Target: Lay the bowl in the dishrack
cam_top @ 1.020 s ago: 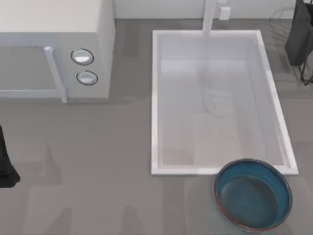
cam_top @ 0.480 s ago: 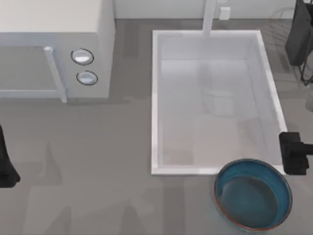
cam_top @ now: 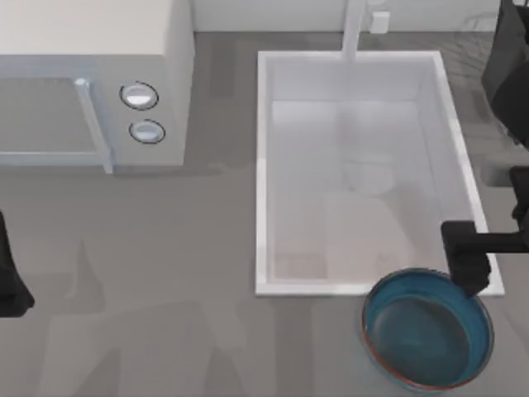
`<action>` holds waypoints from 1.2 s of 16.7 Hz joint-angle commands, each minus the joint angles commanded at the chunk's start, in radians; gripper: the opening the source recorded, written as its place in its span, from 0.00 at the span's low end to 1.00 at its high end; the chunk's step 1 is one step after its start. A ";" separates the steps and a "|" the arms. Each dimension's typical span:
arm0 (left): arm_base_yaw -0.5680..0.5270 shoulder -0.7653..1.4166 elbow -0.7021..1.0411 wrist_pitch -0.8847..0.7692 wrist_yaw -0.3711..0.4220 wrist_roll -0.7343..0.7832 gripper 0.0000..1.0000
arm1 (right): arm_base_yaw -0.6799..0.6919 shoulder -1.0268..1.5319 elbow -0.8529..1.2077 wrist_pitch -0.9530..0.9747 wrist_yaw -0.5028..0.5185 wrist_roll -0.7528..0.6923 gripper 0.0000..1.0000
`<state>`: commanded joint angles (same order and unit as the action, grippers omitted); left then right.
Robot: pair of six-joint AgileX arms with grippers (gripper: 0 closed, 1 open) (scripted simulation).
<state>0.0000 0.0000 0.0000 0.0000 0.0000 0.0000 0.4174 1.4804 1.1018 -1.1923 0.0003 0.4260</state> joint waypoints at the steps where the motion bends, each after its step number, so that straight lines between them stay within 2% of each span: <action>1: 0.000 0.000 0.000 0.000 0.000 0.000 1.00 | 0.000 0.000 0.000 0.000 0.000 0.000 1.00; 5: 0.000 0.000 0.000 0.000 0.000 0.000 1.00 | -0.003 0.011 -0.034 0.041 0.000 -0.002 1.00; 13: 0.000 0.000 0.000 0.000 0.000 0.000 1.00 | 0.004 0.132 -0.266 0.402 0.000 0.006 1.00; 18: 0.000 0.000 0.000 0.000 0.000 0.000 1.00 | 0.004 0.141 -0.287 0.427 0.000 0.006 1.00; 20: 0.000 0.000 0.000 0.000 0.000 0.000 1.00 | 0.004 0.141 -0.287 0.427 0.000 0.006 0.85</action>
<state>0.0000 0.0000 0.0000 0.0000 0.0000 0.0000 0.4216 1.6212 0.8152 -0.7650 0.0003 0.4324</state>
